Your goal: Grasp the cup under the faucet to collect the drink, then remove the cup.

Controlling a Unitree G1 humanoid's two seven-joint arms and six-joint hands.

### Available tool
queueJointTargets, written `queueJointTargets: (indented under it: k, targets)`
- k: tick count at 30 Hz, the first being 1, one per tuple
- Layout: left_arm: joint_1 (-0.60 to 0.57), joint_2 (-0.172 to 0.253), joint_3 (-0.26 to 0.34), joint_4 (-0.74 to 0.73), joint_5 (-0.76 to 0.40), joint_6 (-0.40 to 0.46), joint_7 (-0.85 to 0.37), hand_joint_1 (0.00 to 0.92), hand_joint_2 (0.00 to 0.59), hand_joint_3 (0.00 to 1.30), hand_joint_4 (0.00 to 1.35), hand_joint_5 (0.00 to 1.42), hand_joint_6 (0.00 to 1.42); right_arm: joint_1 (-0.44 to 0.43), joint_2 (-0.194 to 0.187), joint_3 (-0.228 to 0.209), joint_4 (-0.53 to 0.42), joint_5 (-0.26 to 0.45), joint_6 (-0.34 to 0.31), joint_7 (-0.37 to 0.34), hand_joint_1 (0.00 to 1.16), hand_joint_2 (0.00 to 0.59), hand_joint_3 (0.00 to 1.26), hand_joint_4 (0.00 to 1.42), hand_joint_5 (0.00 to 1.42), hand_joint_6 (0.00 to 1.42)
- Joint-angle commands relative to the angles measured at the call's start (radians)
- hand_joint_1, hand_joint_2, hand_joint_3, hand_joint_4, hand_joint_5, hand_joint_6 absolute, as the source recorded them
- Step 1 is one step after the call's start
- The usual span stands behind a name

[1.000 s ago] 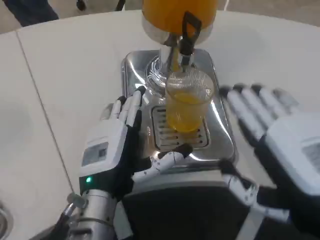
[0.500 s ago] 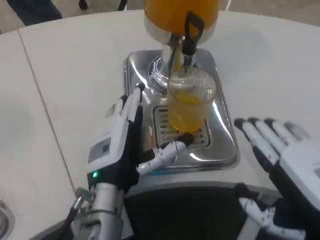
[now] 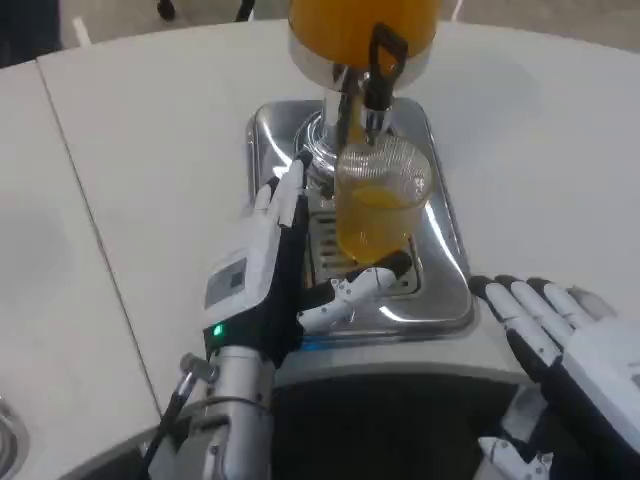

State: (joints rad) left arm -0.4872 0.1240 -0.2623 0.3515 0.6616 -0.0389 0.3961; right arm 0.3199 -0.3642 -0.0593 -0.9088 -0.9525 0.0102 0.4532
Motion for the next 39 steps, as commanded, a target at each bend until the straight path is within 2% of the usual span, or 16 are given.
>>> queueJointTargets:
  k: [1, 6, 11, 15, 21, 30, 32, 33, 35, 39]
  targets:
    - [-0.047, -0.025, -0.017, 0.067, -0.008, -0.021, 0.023, 0.24, 0.054, 0.0, 0.0, 0.03, 0.05, 0.021, 0.013, -0.003, -0.028, 0.007, -0.002, 0.014, 0.36, 0.486, 0.0, 0.0, 0.0, 0.02]
    - [-0.104, -0.041, -0.013, 0.146, -0.023, -0.03, 0.042, 0.257, 0.059, 0.0, 0.0, 0.05, 0.08, -0.006, 0.022, 0.012, -0.005, -0.006, 0.005, 0.029, 0.36, 0.482, 0.0, 0.0, 0.0, 0.02]
    - [-0.14, -0.048, -0.007, 0.182, -0.053, -0.05, 0.054, 0.266, 0.059, 0.0, 0.0, 0.07, 0.11, -0.064, 0.012, 0.009, 0.038, 0.005, 0.026, 0.055, 0.36, 0.48, 0.0, 0.0, 0.0, 0.02]
    - [-0.158, -0.061, -0.02, 0.209, -0.057, -0.054, 0.059, 0.275, 0.056, 0.0, 0.0, 0.08, 0.11, -0.115, 0.022, 0.022, 0.066, 0.002, 0.05, 0.067, 0.37, 0.48, 0.0, 0.0, 0.0, 0.03]
    - [-0.193, -0.07, -0.035, 0.259, -0.062, -0.062, 0.068, 0.277, 0.056, 0.0, 0.0, 0.1, 0.12, -0.14, 0.029, 0.051, 0.081, -0.011, 0.078, 0.087, 0.36, 0.471, 0.0, 0.0, 0.0, 0.03]
    - [-0.23, -0.093, -0.048, 0.321, -0.064, -0.052, 0.098, 0.311, 0.058, 0.0, 0.0, 0.17, 0.2, -0.158, 0.037, 0.062, 0.075, -0.001, 0.131, 0.124, 0.36, 0.47, 0.0, 0.0, 0.0, 0.03]
    - [-0.238, -0.101, -0.052, 0.333, -0.059, -0.042, 0.114, 0.323, 0.059, 0.0, 0.0, 0.24, 0.29, -0.159, 0.037, 0.061, 0.074, 0.001, 0.141, 0.127, 0.36, 0.47, 0.0, 0.0, 0.0, 0.03]
    - [-0.242, -0.106, -0.055, 0.339, -0.055, -0.036, 0.123, 0.336, 0.059, 0.0, 0.01, 0.33, 0.42, -0.162, 0.033, 0.059, 0.075, 0.003, 0.145, 0.132, 0.36, 0.469, 0.0, 0.0, 0.0, 0.03]
    - [-0.247, -0.113, -0.061, 0.348, -0.048, -0.03, 0.137, 0.354, 0.056, 0.01, 0.05, 0.42, 0.57, -0.166, 0.03, 0.053, 0.077, 0.005, 0.153, 0.135, 0.36, 0.469, 0.0, 0.0, 0.0, 0.03]
    - [-0.245, -0.124, -0.08, 0.345, -0.032, -0.006, 0.167, 0.381, 0.055, 0.14, 0.21, 0.63, 0.83, -0.174, 0.026, 0.043, 0.074, 0.018, 0.174, 0.151, 0.34, 0.469, 0.0, 0.0, 0.0, 0.05]
